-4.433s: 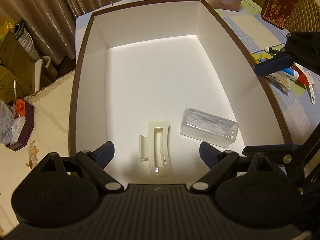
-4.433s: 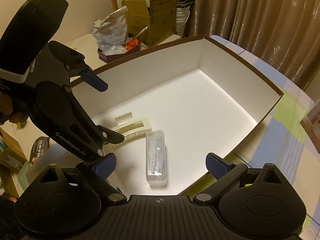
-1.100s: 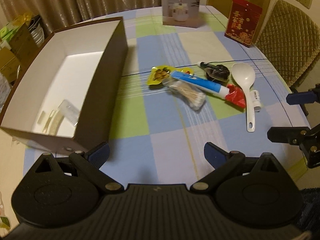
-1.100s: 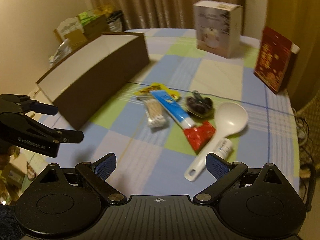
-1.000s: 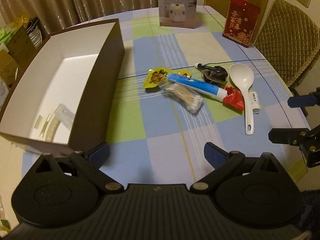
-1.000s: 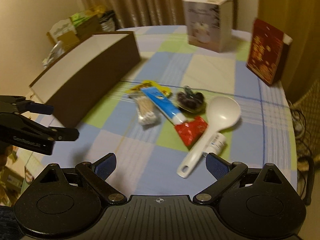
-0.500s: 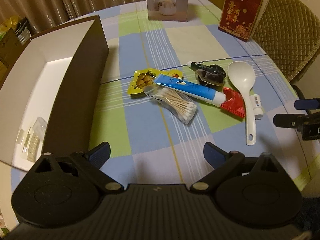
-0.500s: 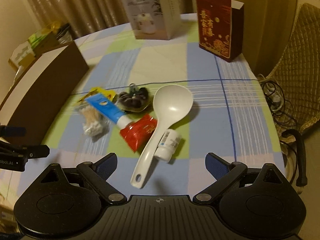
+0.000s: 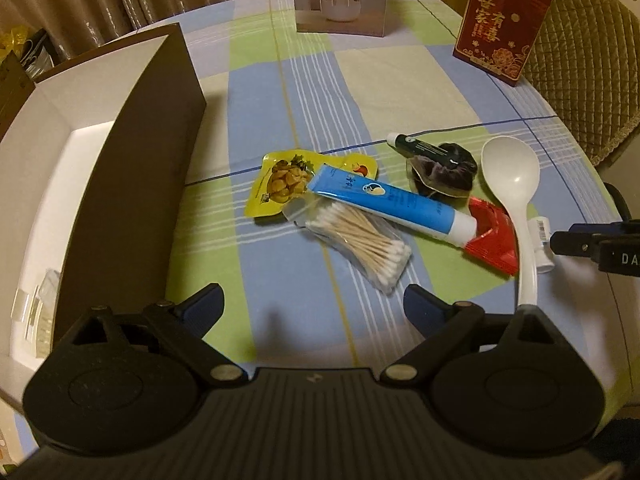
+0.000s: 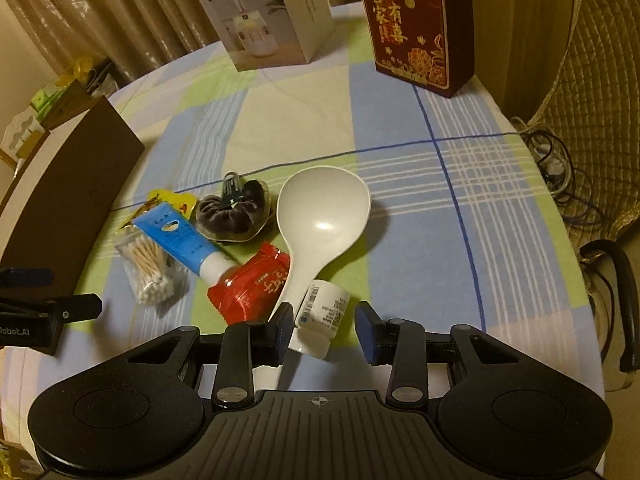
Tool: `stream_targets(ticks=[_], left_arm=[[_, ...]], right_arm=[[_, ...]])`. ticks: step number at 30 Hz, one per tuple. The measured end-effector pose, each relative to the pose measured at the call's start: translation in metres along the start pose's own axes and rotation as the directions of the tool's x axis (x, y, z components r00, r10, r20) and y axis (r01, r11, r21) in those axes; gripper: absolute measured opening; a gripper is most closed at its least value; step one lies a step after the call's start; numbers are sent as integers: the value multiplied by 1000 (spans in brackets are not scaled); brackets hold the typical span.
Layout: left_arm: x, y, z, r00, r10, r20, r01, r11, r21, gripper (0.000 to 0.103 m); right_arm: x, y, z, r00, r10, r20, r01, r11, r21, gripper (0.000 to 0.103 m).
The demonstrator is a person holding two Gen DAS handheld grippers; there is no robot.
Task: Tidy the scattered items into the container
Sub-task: 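Grasp the cotton swab bag with left tool while right tool grasps the white pill bottle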
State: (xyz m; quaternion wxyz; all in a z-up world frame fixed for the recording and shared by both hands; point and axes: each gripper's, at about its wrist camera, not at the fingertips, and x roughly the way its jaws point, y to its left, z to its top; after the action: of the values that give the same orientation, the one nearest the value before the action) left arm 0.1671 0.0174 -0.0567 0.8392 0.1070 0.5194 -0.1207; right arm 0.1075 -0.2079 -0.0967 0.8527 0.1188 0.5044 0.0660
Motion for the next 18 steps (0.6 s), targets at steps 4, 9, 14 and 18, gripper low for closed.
stream_targets(ticks=[4,9,14,18], left_arm=[[10,2,5,1000,-9,-12,9,1000,-6,94],[20,6,10,1000,-21,-20,21,1000,-21,94],[27,8,15,999,-39,-19,38,999,-35,94],[32,8,20,998,-64,-8,64,997,-48,94]], right_arm=[[9,-1,3,1000,-12,-12,12,1000,1,42],[15,-2,6,1000,-18,-15,17,999,-28,29],[18,-9,7,999,-46,-18,45,998,-37,29],[18,-11,9,998,-56,-12,55,997,-51,29]])
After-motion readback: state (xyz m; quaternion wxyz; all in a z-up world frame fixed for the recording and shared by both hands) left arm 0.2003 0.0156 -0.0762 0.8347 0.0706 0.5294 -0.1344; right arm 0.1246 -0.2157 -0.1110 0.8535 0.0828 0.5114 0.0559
